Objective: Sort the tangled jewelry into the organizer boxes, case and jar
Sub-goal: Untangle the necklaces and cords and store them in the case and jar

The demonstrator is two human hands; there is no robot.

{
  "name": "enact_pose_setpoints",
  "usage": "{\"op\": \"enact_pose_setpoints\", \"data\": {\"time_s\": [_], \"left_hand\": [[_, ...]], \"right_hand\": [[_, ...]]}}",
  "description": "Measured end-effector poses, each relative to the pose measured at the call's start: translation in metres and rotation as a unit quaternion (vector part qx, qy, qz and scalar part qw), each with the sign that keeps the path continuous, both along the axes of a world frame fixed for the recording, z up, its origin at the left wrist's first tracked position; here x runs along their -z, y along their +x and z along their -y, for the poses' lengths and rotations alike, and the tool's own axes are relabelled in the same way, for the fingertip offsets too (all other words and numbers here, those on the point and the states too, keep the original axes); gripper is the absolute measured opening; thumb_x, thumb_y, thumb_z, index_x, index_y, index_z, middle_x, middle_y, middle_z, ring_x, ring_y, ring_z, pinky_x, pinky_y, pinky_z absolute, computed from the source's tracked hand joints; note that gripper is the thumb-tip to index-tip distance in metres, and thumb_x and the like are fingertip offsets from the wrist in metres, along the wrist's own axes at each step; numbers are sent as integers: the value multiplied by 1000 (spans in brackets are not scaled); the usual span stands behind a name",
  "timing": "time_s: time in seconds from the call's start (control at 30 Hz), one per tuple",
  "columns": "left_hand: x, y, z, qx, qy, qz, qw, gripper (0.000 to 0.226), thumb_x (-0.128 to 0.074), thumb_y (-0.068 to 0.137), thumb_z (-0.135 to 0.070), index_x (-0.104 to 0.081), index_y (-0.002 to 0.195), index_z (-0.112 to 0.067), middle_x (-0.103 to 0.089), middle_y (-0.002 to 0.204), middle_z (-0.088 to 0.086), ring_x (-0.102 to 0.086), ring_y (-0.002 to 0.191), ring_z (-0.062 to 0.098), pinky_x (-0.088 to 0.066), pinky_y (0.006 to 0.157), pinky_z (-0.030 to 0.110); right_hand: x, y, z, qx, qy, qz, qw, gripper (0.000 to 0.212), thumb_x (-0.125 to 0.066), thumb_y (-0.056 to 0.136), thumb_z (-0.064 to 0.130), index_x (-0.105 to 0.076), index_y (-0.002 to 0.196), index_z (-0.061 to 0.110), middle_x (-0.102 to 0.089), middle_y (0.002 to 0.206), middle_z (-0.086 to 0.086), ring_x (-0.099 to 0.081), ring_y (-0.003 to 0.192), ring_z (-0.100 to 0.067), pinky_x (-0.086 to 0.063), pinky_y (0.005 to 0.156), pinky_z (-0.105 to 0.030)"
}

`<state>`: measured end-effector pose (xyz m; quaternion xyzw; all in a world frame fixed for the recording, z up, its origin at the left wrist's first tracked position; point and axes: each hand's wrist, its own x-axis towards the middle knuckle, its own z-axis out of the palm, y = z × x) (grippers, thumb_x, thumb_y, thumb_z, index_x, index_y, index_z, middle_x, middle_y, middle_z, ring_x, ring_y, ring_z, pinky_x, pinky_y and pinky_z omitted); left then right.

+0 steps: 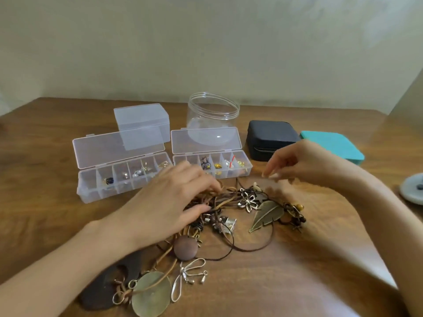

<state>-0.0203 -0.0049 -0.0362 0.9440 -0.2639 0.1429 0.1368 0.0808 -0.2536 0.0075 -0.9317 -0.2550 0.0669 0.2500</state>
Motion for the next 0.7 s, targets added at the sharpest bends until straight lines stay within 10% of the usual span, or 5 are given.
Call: {"op": "enact_pose_setpoints", "data": {"time_s": [0.13,0.37,0.6,0.7], "left_hand": [[6,1,4,12,-42,0,999,31,-66,81,-16,-46,91,-37,-50,91,-19,-52,81,1,-50,66,22],[-10,-3,5,-30,-205,-4,978,11,-56,81,-37,-46,84,-39,-57,92,-17,-58,86,4,-47,73,15],[-18,2,7,-18,-513,-140,847,18,-61,82,4,-51,85,-11,-63,69,-14,-65,67,2,-50,64,11],[-21,1,3,-6,-558,-161,814,23,-74,65,-15,-58,81,-19,-64,75,-8,-68,73,12,-53,68,16]], "right_hand": [[1,-4,-6,-36,25,-44,998,12,-73,80,12,-71,84,23,-63,64,13,-54,53,10,-39,46,-7],[11,-9,-18,-86,-32,-58,994,16,-78,76,24,-66,87,23,-62,80,9,-52,61,15,-38,54,-5],[-9,-14,-6,-86,173,-99,976,10,-71,80,15,-65,84,9,-69,72,-2,-62,62,-8,-47,54,-16],[-13,-17,-5,-98,294,-135,941,16,-69,75,17,-61,83,6,-69,71,-5,-66,64,-13,-53,60,-20]]}}
